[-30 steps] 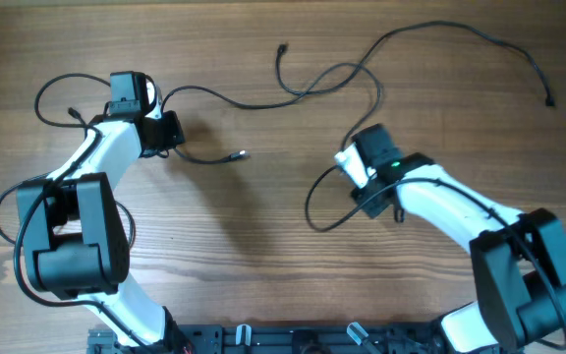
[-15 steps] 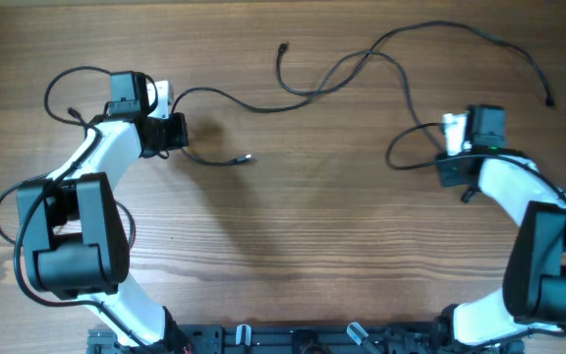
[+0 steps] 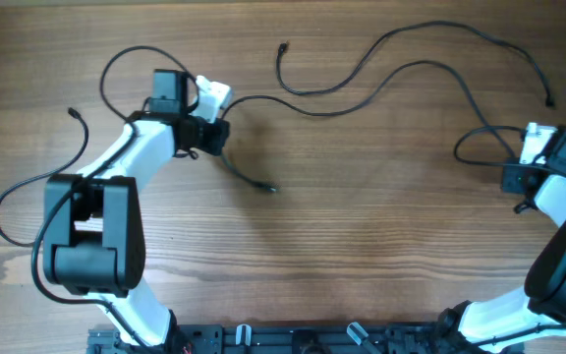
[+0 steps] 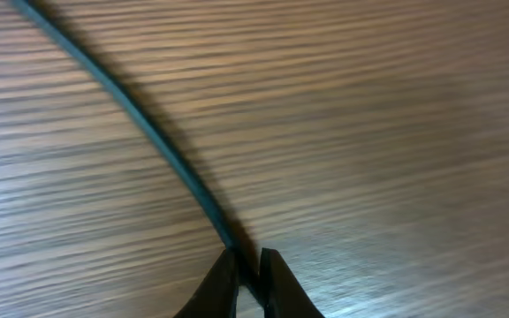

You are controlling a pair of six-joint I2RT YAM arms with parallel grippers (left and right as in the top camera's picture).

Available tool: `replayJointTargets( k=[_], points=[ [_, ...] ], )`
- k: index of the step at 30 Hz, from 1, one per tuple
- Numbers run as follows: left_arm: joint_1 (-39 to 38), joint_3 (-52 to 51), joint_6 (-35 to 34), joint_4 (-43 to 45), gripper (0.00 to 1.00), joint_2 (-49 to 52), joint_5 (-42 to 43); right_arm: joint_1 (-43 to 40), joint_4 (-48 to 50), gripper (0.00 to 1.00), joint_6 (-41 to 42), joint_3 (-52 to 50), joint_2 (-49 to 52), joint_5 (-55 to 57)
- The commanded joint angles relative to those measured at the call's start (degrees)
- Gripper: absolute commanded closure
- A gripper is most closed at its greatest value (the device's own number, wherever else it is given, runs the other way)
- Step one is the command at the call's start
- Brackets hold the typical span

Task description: Untangle cables

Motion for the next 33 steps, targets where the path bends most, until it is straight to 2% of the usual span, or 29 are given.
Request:
replayJointTargets(
  k=[1,10,13,17,21,25,28,31,32,33],
  points=[
    [-3.02,0.02,1.6,0.68,0.96,-1.6,1.29,-3.43,3.32,0.9,-1.38,-1.11,1.57,0.48],
    [-8.76,0.02,1.57,-0.24,0.96,-1.6,1.31,-10.75,12.59,0.9,-4.17,-1.05,5.31,-2.75],
    [-10.14,0.02,1.57,-0.63,0.96,-1.6,0.42,-10.78,12.26,0.9,-3.93,-0.44,7.89,-7.39],
    [-10.25,0.02,1.55,-1.09,0.96,-1.6,-5.68,-10.78,9.99,0.9,-1.18,1.62,7.76,-9.75],
    [-10.25,0.02,1.57,-1.25,0.96,-1.6,-8.76,-10.78,5.66,0.89,0.17,3.76,7.74,-17.55],
    [-10.25,0.02,1.68,-1.09,0.96,-1.18,-17.88,-10.78,5.6,0.85,2.49,3.87,6.95,-23.21],
    [-10.25,0.02,8.11,-1.27,0.96,-0.83,-23.02,-10.78,5.9,0.84,2.97,3.87,4.87,-23.28],
    [-10.32,0.02,13.07,-1.09,0.96,-0.72,-22.73,-10.78,6.08,0.82,3.56,3.87,2.95,-23.67],
    [-10.32,0.02,14.58,-0.81,0.94,-0.63,-22.73,-10.78,5.88,0.83,3.61,3.87,2.51,-24.85],
    [-10.32,0.02,16.68,-0.24,0.81,-0.48,-22.75,-10.73,5.86,0.81,4.11,3.87,2.14,-26.6]
  ],
)
